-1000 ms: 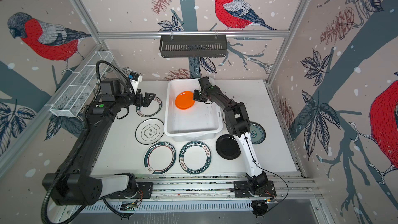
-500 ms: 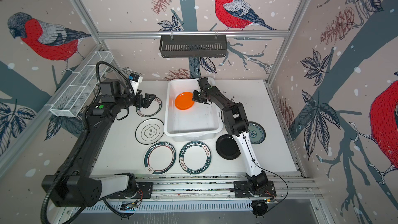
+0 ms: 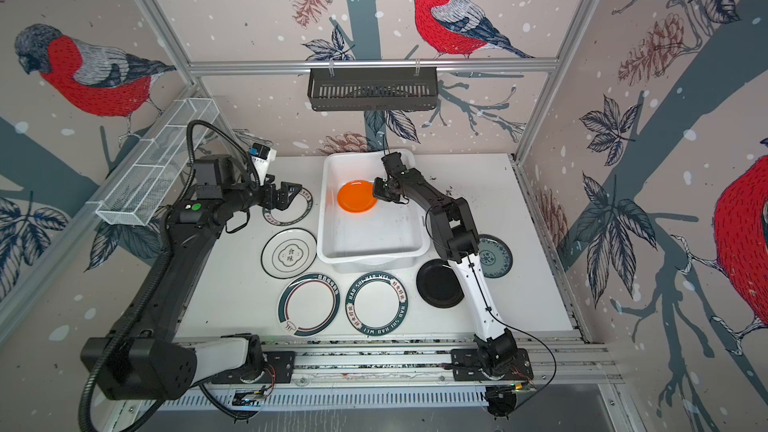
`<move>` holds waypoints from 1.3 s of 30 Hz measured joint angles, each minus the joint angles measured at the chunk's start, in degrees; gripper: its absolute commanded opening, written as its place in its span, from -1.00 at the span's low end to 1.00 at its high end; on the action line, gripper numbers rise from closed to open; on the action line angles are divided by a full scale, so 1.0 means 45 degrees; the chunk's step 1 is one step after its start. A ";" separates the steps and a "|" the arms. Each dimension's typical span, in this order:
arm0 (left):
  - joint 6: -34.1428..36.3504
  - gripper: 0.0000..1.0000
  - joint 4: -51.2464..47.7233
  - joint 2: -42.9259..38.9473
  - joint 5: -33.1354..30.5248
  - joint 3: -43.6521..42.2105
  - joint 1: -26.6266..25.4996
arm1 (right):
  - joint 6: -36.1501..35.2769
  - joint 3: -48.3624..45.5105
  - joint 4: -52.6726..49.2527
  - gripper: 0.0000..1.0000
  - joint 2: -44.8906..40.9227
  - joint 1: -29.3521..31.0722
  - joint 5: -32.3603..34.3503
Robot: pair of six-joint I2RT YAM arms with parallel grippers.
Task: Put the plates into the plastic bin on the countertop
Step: 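Lower the orange plate into the bin and open the right gripper, then move the right gripper to the blue-and-white floral plate's edge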
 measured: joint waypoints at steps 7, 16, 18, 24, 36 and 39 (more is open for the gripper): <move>-0.0029 0.94 0.0019 0.0044 0.0272 0.0000 0.0000 | 0.0000 -0.0223 -0.0039 -0.39 -0.0053 0.0000 0.0146; -0.0034 0.94 0.0019 0.0180 0.0282 0.0175 -0.0015 | -0.0355 -0.0126 -0.0301 -0.18 -0.1287 0.0015 0.0821; -0.0034 0.94 0.0015 0.0214 0.0282 0.0204 -0.0015 | -0.0447 -0.0107 -0.0398 -0.18 -0.1540 0.0029 0.1020; -0.0005 0.94 0.0000 0.0228 0.0257 0.0219 -0.0034 | -0.0986 -0.0520 -0.0884 -0.03 -0.2958 0.0121 0.1355; 0.0107 0.95 -0.0078 0.0588 0.0189 0.0510 -0.0146 | -0.1579 -0.6135 0.0539 0.04 -0.8660 -0.1200 0.2579; 0.0117 0.95 -0.0078 0.0714 0.0175 0.0602 -0.0219 | -0.1185 -0.8510 0.0903 0.04 -1.0020 -0.2477 0.2531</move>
